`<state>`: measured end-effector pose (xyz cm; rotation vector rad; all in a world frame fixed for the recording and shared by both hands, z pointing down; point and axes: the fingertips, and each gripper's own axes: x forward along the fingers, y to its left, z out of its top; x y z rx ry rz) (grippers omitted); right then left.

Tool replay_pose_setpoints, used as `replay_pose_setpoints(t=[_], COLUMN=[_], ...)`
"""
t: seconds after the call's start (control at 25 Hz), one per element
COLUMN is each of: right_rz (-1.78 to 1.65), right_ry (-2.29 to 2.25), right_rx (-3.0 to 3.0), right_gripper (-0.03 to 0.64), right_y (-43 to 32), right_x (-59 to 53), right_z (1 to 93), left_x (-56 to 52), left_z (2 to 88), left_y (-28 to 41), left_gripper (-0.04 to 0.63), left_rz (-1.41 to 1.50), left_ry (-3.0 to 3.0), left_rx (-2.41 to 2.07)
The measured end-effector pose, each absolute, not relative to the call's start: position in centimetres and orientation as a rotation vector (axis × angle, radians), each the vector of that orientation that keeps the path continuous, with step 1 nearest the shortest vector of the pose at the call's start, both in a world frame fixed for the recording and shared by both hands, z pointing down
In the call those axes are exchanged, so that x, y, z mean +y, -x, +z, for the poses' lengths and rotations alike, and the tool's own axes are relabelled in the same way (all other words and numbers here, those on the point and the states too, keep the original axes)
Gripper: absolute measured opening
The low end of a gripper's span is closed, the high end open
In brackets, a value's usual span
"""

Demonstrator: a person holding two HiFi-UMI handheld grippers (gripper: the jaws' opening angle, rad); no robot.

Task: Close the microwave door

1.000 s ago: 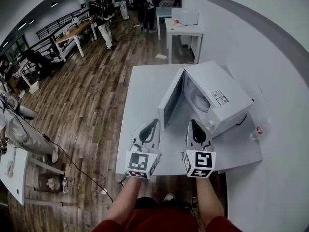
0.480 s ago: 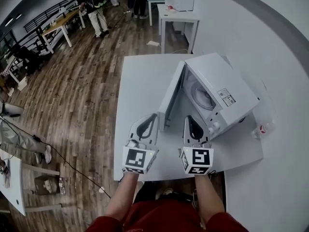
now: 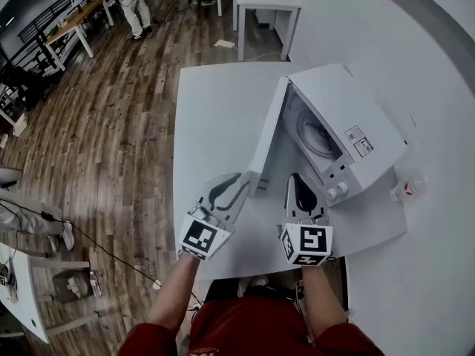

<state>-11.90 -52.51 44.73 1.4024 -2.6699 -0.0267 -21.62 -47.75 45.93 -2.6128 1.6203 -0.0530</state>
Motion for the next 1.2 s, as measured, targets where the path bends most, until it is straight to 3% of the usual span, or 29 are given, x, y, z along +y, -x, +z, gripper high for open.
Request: replay_pose_setpoints(t=[0.08, 0.52, 1.2], right_rz=[-0.026, -0.029, -0.043], right_ry=[-1.412, -1.484, -1.584], right_rx=[-2.652, -2.547, -2.421], right_gripper=[0.028, 0.028, 0.028], right_y=[12.0, 12.0, 11.9], right_x=[-52.7, -53.3, -54.1], right_z=[45.1, 46.3, 47.0], left_x=[-48.0, -50.6, -52.3], left_z=[46.8, 50.3, 52.1], left_y=[21.6, 22.1, 21.2], left_gripper=[0.122, 0.187, 0.175], left_rz=[-0.083, -0.189, -0.250], left_ry=[2.654, 2.826, 2.931], left_rx=[1.543, 1.172, 0.826])
